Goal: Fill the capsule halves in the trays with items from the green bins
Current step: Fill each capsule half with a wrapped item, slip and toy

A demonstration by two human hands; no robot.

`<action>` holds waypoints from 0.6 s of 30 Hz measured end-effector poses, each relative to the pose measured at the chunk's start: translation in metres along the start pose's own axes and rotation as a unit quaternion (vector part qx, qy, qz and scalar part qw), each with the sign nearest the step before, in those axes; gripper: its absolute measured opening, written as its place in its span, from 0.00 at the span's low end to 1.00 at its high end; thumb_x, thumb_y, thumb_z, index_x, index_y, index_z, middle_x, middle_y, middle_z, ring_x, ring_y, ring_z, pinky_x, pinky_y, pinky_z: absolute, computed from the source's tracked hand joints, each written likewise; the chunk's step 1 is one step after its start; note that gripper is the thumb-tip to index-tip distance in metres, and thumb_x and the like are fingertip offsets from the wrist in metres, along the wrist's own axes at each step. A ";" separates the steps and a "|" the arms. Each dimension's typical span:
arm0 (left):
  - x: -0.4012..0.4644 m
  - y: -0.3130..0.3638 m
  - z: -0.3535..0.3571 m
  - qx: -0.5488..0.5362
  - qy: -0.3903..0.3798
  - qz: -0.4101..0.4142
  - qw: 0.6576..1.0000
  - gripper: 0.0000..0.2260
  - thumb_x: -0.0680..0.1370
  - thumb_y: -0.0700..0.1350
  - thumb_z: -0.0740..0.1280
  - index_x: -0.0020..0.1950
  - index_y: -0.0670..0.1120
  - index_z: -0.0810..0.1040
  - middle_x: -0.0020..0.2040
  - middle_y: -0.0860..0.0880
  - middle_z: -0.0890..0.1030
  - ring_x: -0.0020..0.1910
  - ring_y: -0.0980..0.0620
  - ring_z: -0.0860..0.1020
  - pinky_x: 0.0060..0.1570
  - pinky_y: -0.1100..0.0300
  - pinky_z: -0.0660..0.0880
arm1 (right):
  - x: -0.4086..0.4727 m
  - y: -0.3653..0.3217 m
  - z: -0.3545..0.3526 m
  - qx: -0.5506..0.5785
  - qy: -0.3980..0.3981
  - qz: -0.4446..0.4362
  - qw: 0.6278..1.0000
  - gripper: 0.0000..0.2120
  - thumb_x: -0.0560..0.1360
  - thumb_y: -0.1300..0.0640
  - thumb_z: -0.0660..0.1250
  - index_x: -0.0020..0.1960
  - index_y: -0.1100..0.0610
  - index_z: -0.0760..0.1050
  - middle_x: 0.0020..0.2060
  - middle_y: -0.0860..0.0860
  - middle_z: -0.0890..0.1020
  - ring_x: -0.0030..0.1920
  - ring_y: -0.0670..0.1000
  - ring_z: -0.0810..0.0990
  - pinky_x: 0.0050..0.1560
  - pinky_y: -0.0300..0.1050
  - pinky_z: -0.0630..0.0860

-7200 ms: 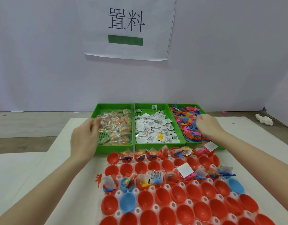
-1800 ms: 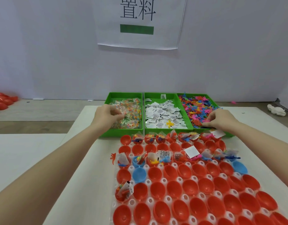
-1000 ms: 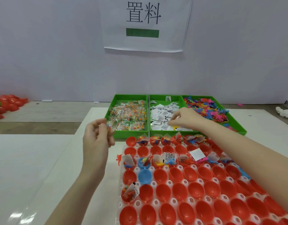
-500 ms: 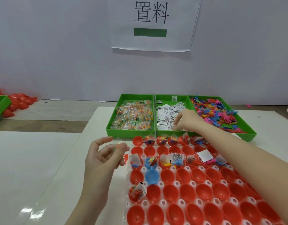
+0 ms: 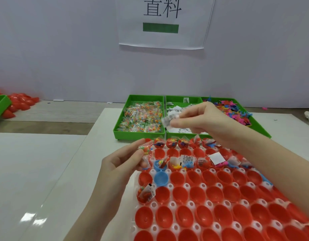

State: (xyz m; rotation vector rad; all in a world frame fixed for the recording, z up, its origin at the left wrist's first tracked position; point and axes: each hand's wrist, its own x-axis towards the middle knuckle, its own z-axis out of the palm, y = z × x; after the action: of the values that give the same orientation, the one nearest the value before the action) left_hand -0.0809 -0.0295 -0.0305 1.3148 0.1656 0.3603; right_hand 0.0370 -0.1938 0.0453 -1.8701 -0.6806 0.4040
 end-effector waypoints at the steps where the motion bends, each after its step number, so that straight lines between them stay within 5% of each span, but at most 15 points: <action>1: -0.003 0.001 0.001 0.008 -0.010 0.003 1.000 0.10 0.68 0.41 0.68 0.44 0.53 0.85 0.29 0.48 0.79 0.29 0.57 0.77 0.35 0.69 0.75 | -0.011 -0.008 0.008 0.001 -0.041 -0.013 0.999 0.05 0.60 0.50 0.74 0.30 0.50 0.81 0.22 0.42 0.74 0.24 0.39 0.68 0.29 0.30 0.65; 4: -0.010 0.004 0.005 0.026 -0.035 0.029 0.999 0.11 0.67 0.41 0.69 0.46 0.51 0.84 0.29 0.47 0.79 0.29 0.56 0.77 0.32 0.68 0.74 | -0.030 -0.018 0.027 -0.021 -0.092 -0.026 0.995 0.07 0.60 0.52 0.76 0.33 0.54 0.83 0.20 0.43 0.70 0.23 0.40 0.65 0.25 0.30 0.61; 8: -0.016 0.006 0.009 0.037 -0.072 0.046 0.996 0.12 0.65 0.42 0.69 0.46 0.50 0.83 0.36 0.47 0.84 0.31 0.54 0.81 0.32 0.68 0.75 | -0.037 -0.010 0.045 -0.146 -0.024 -0.066 0.987 0.05 0.65 0.55 0.76 0.33 0.52 0.82 0.18 0.44 0.64 0.22 0.43 0.62 0.24 0.31 0.57; 14: -0.018 0.009 0.007 0.030 -0.100 0.036 0.994 0.11 0.67 0.42 0.75 0.43 0.57 0.85 0.39 0.47 0.85 0.33 0.53 0.82 0.36 0.66 0.77 | -0.046 -0.001 0.051 -0.159 0.052 -0.094 0.981 0.06 0.65 0.54 0.75 0.32 0.48 0.79 0.17 0.43 0.65 0.23 0.42 0.65 0.26 0.31 0.61; 18: -0.020 0.007 0.012 0.023 -0.083 0.039 0.996 0.10 0.64 0.44 0.69 0.42 0.54 0.86 0.36 0.48 0.84 0.29 0.54 0.81 0.33 0.67 0.76 | -0.052 0.000 0.052 -0.147 0.060 -0.089 0.983 0.08 0.65 0.57 0.76 0.39 0.49 0.78 0.18 0.42 0.67 0.22 0.42 0.64 0.27 0.31 0.61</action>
State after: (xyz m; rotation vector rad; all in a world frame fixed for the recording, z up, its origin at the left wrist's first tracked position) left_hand -0.0971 -0.0464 -0.0224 1.3936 -0.0163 0.3136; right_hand -0.0332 -0.1885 0.0231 -2.0703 -0.8523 0.0759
